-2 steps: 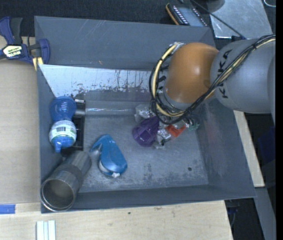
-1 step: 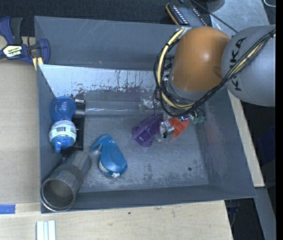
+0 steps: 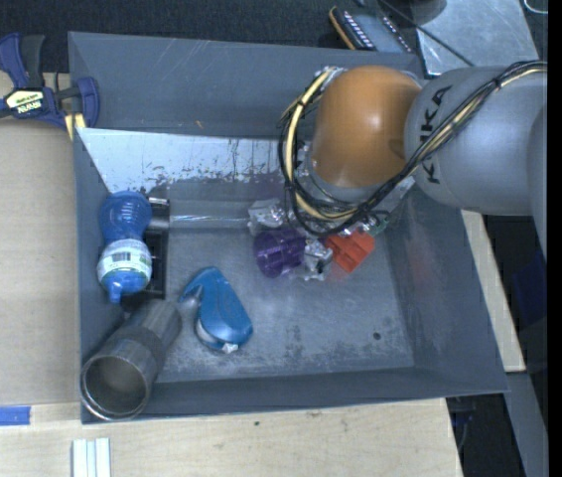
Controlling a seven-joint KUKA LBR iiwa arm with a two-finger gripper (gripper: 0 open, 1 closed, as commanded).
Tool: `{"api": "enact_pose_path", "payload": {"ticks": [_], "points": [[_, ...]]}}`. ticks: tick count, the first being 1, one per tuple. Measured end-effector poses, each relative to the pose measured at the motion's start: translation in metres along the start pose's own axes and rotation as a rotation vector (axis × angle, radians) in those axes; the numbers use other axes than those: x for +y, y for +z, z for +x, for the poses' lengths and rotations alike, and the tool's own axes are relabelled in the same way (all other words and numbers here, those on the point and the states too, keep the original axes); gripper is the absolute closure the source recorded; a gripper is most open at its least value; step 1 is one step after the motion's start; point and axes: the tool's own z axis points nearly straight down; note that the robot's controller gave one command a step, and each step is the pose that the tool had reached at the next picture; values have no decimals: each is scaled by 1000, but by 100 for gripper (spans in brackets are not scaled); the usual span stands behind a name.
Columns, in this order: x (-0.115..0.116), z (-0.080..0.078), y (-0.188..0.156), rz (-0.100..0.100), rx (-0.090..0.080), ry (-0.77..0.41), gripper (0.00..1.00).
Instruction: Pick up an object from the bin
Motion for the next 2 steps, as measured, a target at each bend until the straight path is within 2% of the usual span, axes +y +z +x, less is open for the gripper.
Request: {"api": "enact_pose_path", "payload": {"ticks": [1, 2], "points": [[-8, 3, 28, 6, -6, 61, 0], [57, -54, 28, 1, -7, -367, 100]]}}
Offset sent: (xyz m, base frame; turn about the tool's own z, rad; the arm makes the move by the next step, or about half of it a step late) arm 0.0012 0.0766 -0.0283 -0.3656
